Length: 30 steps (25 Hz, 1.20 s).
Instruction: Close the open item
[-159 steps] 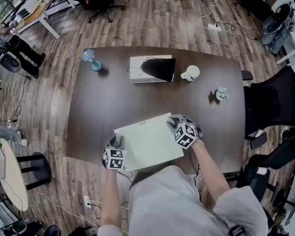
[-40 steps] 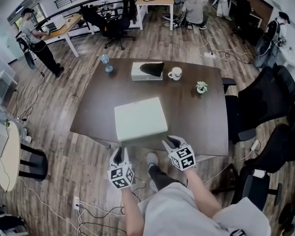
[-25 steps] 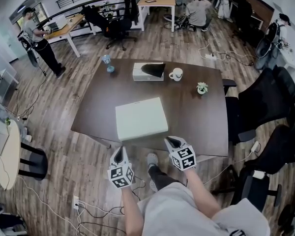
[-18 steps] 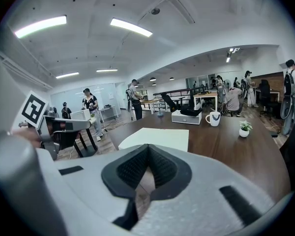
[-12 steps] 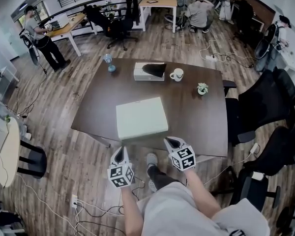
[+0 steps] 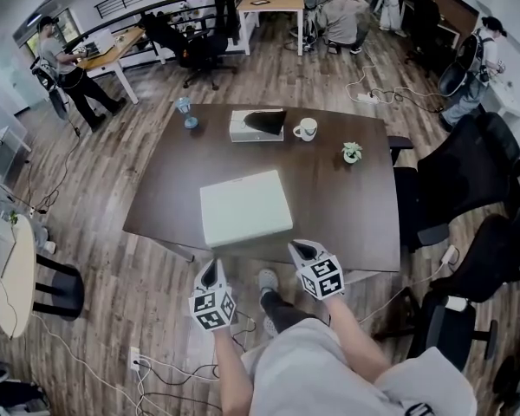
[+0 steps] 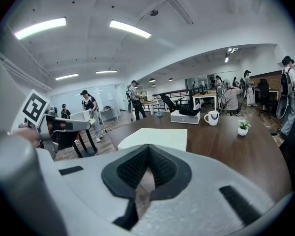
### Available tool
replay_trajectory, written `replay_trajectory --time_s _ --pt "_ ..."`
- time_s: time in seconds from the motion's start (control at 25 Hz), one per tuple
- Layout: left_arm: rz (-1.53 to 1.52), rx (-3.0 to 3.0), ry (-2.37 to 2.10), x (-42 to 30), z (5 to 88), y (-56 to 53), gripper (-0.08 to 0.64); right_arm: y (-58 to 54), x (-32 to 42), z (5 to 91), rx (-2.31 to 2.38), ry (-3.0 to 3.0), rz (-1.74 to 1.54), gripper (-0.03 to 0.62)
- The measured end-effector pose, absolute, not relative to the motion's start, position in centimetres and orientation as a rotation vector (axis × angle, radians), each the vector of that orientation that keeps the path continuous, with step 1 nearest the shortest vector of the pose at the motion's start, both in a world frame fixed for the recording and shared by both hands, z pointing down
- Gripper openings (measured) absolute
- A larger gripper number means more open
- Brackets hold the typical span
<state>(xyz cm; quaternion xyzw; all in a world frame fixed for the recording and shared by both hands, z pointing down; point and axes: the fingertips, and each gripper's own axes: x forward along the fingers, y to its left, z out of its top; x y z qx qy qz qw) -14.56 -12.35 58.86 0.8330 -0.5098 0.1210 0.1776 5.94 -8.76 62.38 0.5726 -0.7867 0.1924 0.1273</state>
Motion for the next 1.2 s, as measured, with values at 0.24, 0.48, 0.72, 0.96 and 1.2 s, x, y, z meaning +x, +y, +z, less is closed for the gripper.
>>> replay_trajectory --time_s 0.24,0.48,0.72,0.96,1.2 --pt "0.37 2.369 -1.433 -14.3 58.8 -12.3 0.005 -8.8 6.0 62.1 1.67 -2.288 0.557 0.005" --pt "0.379 2.38 -1.401 -14.0 59.1 -12.3 0.005 -9.0 5.8 62.4 1.658 -2.294 0.565 0.005" --pt "0.381 2.386 -1.393 -13.8 59.0 -12.3 0.005 -8.9 5.8 62.6 1.65 -2.293 0.577 0.005" --pt "0.382 2.391 -1.382 -13.5 59.1 -12.1 0.005 -8.7 6.0 62.6 1.65 -2.299 0.577 0.005" --pt "0.386 2.392 -1.379 -13.5 59.1 -11.9 0.005 -8.4 5.9 62.9 1.646 -2.3 0.592 0.005"
